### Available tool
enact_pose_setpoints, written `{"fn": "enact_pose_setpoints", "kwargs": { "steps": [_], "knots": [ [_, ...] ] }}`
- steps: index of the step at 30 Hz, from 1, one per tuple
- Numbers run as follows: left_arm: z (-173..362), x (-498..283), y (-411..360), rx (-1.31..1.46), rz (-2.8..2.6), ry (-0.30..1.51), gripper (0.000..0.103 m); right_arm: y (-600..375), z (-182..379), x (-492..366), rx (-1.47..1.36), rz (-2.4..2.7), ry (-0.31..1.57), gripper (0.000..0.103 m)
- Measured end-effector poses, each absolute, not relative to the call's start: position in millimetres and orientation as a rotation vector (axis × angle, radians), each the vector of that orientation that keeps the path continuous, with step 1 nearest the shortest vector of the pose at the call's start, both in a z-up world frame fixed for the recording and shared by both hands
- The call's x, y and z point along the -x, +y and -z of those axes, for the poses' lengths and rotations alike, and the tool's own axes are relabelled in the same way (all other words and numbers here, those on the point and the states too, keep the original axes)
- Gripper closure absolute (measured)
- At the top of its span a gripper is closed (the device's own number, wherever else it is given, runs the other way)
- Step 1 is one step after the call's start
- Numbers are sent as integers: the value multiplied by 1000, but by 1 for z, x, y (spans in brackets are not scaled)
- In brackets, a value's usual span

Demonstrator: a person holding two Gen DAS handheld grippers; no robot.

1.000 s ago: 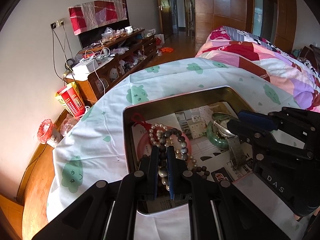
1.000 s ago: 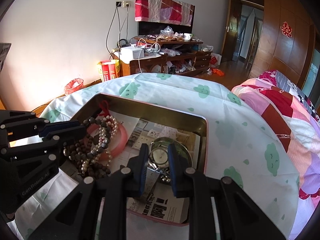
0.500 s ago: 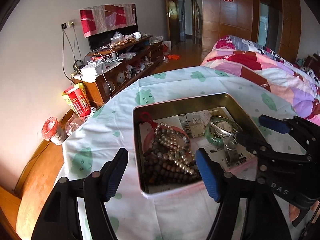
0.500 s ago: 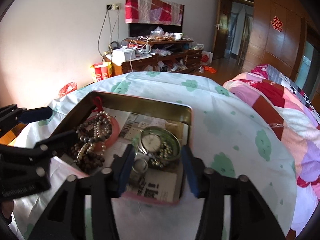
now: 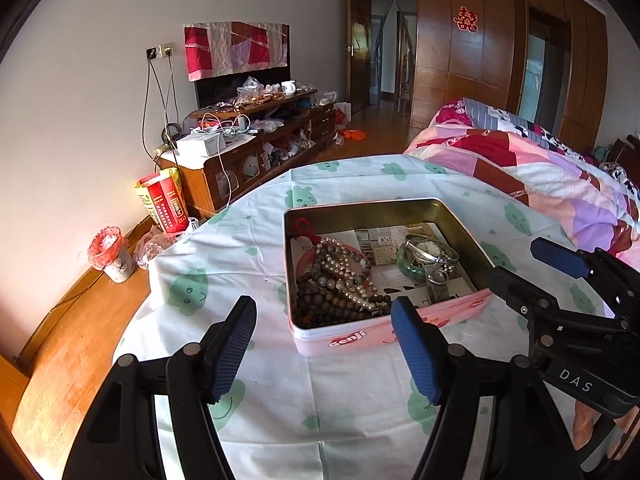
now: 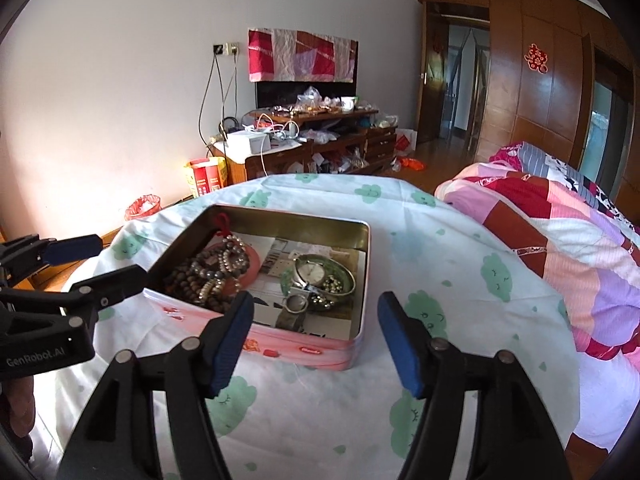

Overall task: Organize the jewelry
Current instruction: 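Withdraw both tools from the tin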

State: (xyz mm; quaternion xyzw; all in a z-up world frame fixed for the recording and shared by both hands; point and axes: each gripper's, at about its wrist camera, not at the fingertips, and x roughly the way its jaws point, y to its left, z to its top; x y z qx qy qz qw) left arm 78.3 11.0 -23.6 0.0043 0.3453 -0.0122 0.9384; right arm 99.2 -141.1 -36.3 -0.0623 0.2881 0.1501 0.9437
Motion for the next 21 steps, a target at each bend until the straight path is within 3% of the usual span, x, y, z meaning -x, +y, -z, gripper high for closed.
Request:
{"fn": "enact_pose_setpoints", "kwargs": {
  "steps": [21],
  "knots": [
    [25, -68, 6, -3, 5, 732, 33, -147, 34, -84, 85, -311, 551, 29]
  ]
}}
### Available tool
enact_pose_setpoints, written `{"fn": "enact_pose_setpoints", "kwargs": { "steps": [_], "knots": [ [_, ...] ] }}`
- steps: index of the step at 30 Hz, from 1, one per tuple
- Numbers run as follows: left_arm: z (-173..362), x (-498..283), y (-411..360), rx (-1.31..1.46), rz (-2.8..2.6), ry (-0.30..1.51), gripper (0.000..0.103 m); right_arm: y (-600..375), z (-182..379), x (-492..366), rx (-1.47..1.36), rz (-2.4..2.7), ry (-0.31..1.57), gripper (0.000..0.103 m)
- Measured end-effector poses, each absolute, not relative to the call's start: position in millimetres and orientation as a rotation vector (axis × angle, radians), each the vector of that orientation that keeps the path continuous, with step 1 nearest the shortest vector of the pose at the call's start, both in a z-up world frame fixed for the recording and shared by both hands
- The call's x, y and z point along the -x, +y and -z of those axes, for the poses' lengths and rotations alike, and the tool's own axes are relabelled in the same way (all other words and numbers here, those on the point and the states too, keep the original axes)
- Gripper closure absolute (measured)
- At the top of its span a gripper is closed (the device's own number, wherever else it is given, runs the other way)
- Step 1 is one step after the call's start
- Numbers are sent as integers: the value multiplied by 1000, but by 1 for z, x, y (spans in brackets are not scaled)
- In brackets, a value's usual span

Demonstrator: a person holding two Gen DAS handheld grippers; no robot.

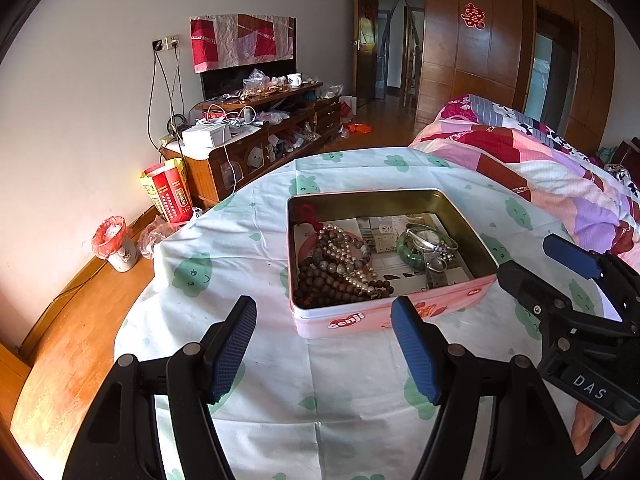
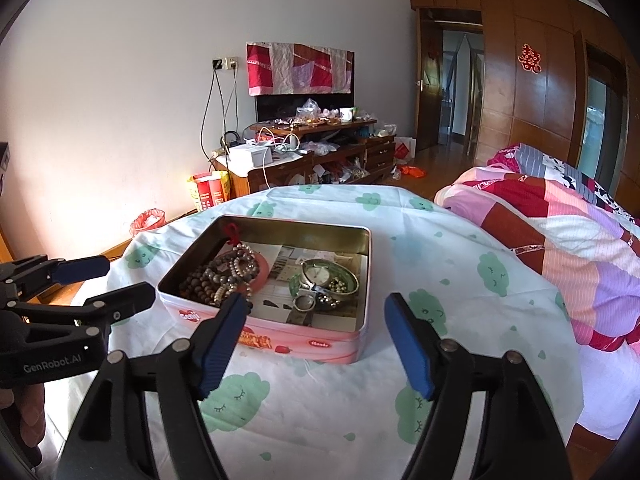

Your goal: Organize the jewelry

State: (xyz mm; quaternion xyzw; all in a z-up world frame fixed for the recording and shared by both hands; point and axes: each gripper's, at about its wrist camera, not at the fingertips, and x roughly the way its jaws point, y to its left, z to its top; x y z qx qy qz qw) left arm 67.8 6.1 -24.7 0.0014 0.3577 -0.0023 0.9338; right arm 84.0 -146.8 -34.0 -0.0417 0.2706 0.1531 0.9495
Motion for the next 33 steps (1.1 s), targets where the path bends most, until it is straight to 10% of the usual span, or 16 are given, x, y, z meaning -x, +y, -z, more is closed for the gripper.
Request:
{"fn": "enact_pose_setpoints", "kwargs": {
  "steps": [33],
  "knots": [
    [28, -66, -2, -24, 9, 739, 33, -151, 35, -77, 71, -300, 540, 18]
  ]
}}
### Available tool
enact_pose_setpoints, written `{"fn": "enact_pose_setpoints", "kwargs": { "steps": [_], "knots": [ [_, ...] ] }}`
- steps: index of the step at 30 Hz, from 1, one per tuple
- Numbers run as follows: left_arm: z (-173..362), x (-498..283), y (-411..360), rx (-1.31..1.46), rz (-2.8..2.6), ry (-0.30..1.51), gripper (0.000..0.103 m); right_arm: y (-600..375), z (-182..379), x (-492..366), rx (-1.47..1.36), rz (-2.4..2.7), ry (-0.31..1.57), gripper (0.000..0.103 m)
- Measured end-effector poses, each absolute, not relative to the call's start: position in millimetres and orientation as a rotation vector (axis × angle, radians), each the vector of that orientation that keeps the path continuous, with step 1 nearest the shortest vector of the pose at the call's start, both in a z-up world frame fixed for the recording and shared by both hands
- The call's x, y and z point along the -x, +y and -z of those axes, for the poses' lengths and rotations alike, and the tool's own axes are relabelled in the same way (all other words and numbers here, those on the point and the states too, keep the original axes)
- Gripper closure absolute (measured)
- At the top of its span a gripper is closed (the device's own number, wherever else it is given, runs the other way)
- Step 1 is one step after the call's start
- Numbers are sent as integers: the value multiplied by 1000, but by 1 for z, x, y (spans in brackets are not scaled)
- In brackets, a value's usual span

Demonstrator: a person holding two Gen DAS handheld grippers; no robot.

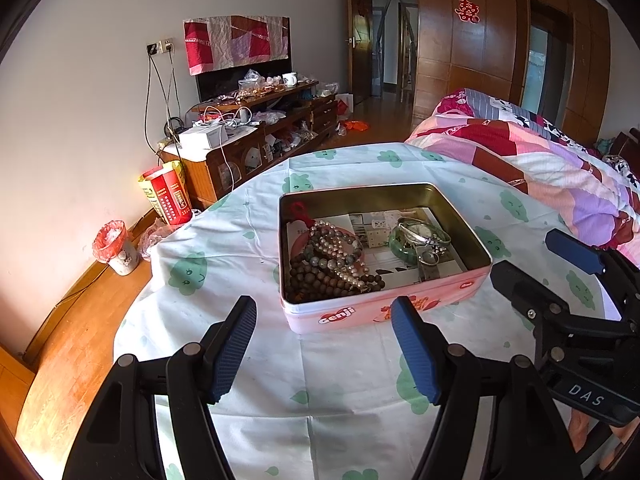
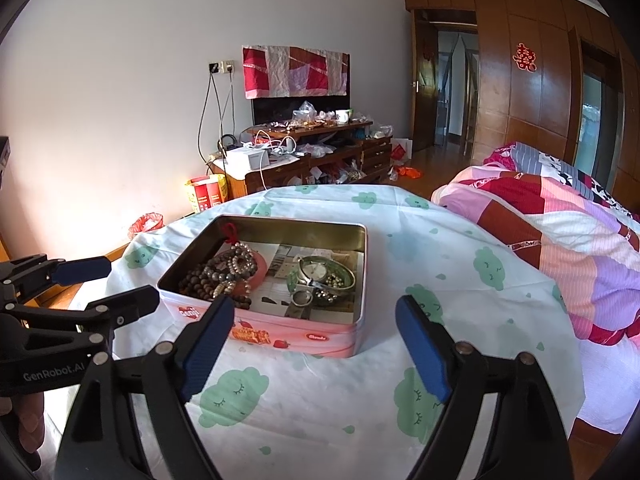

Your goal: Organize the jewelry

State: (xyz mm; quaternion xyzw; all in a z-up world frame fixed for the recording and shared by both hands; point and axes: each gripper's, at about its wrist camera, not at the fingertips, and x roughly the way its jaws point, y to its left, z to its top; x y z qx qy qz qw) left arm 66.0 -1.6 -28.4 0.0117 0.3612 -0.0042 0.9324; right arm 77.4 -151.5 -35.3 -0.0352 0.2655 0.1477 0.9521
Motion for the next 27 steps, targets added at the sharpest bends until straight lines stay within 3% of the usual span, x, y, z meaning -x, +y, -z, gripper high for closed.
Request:
{"fn": "enact_pose_setpoints", "kwargs": {
  "steps": [27],
  "knots": [
    [27, -60, -1, -28, 7, 701, 33, -157, 33, -79, 67, -284, 527, 15]
  ]
}}
